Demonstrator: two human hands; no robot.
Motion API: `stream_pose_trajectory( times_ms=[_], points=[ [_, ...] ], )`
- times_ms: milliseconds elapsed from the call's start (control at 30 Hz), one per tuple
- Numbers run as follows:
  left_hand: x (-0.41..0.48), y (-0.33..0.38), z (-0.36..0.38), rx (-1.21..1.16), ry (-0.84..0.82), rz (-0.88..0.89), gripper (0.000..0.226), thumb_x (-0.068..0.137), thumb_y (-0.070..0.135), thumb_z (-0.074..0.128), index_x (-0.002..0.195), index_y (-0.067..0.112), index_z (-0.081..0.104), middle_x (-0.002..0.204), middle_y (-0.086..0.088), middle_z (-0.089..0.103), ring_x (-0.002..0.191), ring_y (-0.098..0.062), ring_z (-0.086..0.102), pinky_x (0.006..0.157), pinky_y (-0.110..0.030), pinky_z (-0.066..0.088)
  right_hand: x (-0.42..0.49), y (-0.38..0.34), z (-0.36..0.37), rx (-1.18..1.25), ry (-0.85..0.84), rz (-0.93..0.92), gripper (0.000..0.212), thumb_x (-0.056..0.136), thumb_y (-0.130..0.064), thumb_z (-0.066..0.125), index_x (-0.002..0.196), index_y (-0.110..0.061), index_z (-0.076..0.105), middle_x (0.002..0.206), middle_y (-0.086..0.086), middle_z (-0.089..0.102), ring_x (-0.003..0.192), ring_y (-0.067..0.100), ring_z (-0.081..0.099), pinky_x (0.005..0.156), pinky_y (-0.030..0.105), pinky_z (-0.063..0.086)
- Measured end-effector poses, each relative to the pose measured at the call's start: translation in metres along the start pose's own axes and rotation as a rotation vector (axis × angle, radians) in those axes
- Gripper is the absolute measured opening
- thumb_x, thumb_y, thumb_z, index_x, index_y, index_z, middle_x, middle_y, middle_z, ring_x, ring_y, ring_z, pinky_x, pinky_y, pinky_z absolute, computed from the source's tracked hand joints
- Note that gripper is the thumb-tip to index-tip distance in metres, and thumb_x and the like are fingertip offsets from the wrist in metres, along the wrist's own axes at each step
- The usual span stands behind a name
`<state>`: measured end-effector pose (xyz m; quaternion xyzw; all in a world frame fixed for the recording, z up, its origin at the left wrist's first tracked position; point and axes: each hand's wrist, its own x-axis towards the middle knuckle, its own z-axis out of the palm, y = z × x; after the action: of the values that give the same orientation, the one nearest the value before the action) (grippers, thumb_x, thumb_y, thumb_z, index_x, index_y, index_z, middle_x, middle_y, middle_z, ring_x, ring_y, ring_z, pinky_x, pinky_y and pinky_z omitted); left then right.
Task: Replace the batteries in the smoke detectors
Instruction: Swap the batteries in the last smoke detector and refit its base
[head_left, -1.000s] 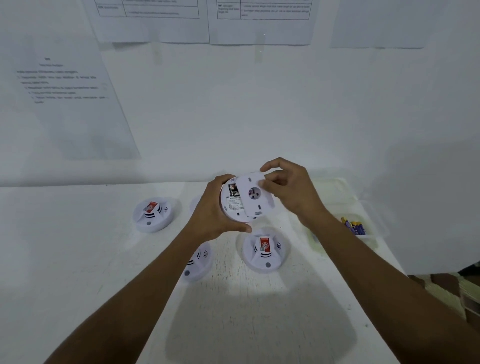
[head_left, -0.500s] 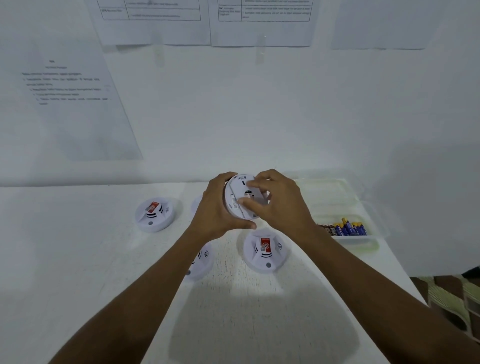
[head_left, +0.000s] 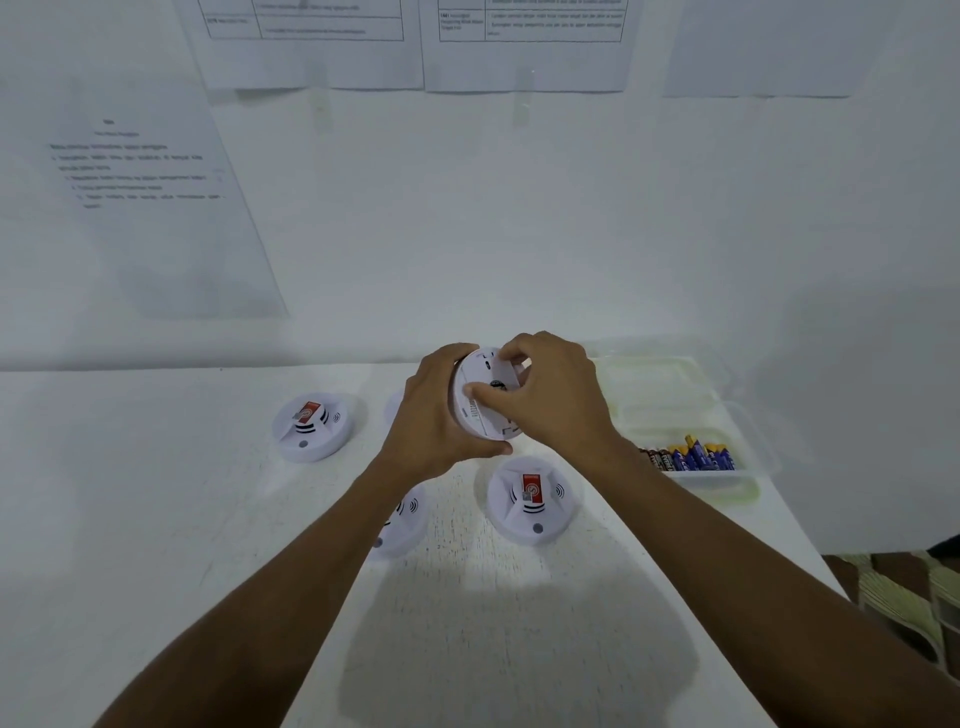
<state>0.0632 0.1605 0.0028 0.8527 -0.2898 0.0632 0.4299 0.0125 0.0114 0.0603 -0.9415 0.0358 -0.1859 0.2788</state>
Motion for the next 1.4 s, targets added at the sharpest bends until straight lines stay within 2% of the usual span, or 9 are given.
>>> stream_pose_trajectory(
  times_ms=[333,433,567,767,833,967,1100,1300,1400],
  points=[
    [0.001,-0.004,0.007,0.042,-0.022,-0.013,0.097,0.058,0.039,0.090,0.138,0.011,0.041,0.137,-0.001,0.048,0.120,-0.008,0.039,0.102,0.001,0.017,-0.004,-0.007,0.002,0.072,0.024,0.171,0.049,0.071,-0.055,0.077,0.101,-0.018,0.067,0.094,-0.006,0.070,0.088,0.012,0.064,0.087,0.035,0.054],
    [0.004,-0.001,0.009,0.081,-0.115,-0.084,0.094,0.066,0.043,0.082,0.141,0.012,0.035,0.145,-0.004,0.041,0.131,-0.016,0.038,0.106,-0.004,0.009,-0.006,-0.007,0.003,0.065,0.031,0.171,0.049,0.071,-0.055,0.076,0.100,-0.017,0.066,0.093,-0.007,0.069,0.086,0.012,0.064,0.085,0.035,0.054],
    [-0.005,0.004,0.007,0.052,-0.033,-0.052,0.092,0.059,0.045,0.077,0.136,0.007,0.043,0.139,-0.011,0.048,0.123,-0.015,0.041,0.106,-0.020,0.021,-0.006,-0.008,0.005,0.049,0.056,0.168,0.047,0.072,-0.056,0.074,0.098,-0.017,0.065,0.090,-0.006,0.069,0.084,0.013,0.063,0.084,0.036,0.054],
    [-0.001,-0.001,0.009,0.071,-0.086,-0.054,0.084,0.071,0.037,0.082,0.137,0.007,0.040,0.141,-0.010,0.046,0.127,-0.017,0.041,0.099,0.000,0.006,-0.006,-0.005,0.007,0.071,0.025,0.181,0.047,0.074,-0.056,0.073,0.098,-0.016,0.066,0.090,-0.006,0.069,0.085,0.013,0.065,0.084,0.036,0.055],
    [-0.005,0.004,0.006,0.069,-0.031,-0.029,0.096,0.060,0.055,0.074,0.137,0.008,0.042,0.136,-0.005,0.048,0.122,-0.012,0.041,0.101,-0.003,0.011,-0.005,-0.004,0.006,0.075,0.015,0.158,0.048,0.075,-0.057,0.072,0.100,-0.017,0.066,0.093,-0.006,0.070,0.086,0.013,0.064,0.084,0.035,0.055],
    [-0.004,0.005,0.007,0.069,0.029,-0.015,0.099,0.056,0.054,0.071,0.138,0.008,0.041,0.140,-0.011,0.048,0.124,-0.018,0.043,0.106,-0.022,0.022,-0.003,-0.005,0.004,0.008,-0.013,0.112,0.053,0.077,-0.063,0.068,0.104,-0.017,0.065,0.095,-0.005,0.069,0.087,0.014,0.063,0.084,0.035,0.053],
    [-0.003,0.009,0.006,0.068,0.020,0.044,0.102,0.054,0.071,0.059,0.133,0.008,0.046,0.130,-0.005,0.053,0.114,-0.008,0.041,0.100,-0.009,0.019,0.000,-0.004,-0.003,0.034,-0.055,0.160,0.052,0.076,-0.060,0.070,0.104,-0.017,0.065,0.093,-0.004,0.068,0.087,0.015,0.065,0.081,0.032,0.054],
    [-0.001,0.006,0.006,0.055,0.139,0.125,0.092,0.054,0.069,0.068,0.126,0.014,0.050,0.116,0.011,0.051,0.104,-0.008,0.051,0.094,-0.026,0.040,0.005,-0.008,-0.007,-0.002,-0.042,0.160,0.052,0.077,-0.060,0.069,0.091,-0.010,0.069,0.083,0.000,0.070,0.079,0.016,0.064,0.076,0.033,0.055],
    [-0.001,0.005,0.008,0.060,0.133,0.099,0.097,0.053,0.071,0.067,0.129,0.014,0.048,0.119,0.011,0.050,0.106,-0.006,0.048,0.096,-0.016,0.034,0.006,-0.009,-0.005,0.007,-0.036,0.141,0.051,0.078,-0.056,0.070,0.090,-0.007,0.070,0.084,0.005,0.072,0.078,0.019,0.066,0.076,0.037,0.056]
  ],
)
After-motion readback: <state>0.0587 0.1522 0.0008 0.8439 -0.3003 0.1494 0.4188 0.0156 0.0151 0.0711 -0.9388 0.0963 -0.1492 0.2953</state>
